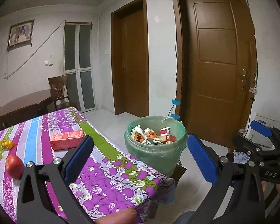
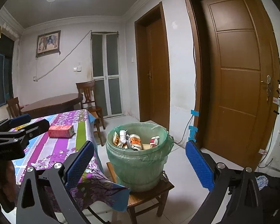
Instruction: Collect trash
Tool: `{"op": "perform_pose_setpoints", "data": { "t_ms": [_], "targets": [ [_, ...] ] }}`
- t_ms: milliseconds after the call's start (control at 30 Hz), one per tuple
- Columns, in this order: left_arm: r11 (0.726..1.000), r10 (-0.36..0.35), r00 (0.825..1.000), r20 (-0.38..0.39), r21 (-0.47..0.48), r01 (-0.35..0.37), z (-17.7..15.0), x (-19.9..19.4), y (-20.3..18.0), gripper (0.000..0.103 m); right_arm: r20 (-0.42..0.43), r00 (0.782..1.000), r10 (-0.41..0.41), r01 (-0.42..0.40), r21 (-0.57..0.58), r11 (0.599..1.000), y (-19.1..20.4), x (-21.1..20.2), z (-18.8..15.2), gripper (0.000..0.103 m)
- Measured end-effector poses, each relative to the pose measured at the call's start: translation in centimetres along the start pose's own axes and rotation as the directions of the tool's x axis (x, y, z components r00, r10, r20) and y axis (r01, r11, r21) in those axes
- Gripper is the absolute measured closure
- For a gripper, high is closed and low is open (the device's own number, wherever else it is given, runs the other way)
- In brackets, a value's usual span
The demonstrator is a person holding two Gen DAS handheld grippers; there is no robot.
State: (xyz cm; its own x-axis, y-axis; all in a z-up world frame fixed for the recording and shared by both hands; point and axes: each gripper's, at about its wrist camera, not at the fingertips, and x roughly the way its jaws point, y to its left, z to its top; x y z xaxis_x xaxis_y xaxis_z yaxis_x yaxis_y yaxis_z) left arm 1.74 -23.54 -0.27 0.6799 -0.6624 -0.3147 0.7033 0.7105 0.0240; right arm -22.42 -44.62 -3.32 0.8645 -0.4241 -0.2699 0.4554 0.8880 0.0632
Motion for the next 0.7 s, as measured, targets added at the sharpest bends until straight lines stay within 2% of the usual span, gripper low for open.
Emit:
{"op": "perform_pose_setpoints", "data": {
  "t_ms": [367, 700],
  "targets": [
    [1.000, 0.004, 1.000, -0.005, -0.014, -0.004, 0.10, 0.18, 0.20, 0.006, -0.013, 1.000, 0.013, -0.013, -0.001, 1.000, 0.46, 0.13, 0.01, 0.005],
    [1.000, 0.012, 1.000, -0.028, 0.012, -0.012, -0.11, 0.48, -0.10, 0.006, -0.019, 1.000, 0.021, -0.021, -0.004, 1.000, 0.67, 0.54, -0.07, 0.005]
  ]
}}
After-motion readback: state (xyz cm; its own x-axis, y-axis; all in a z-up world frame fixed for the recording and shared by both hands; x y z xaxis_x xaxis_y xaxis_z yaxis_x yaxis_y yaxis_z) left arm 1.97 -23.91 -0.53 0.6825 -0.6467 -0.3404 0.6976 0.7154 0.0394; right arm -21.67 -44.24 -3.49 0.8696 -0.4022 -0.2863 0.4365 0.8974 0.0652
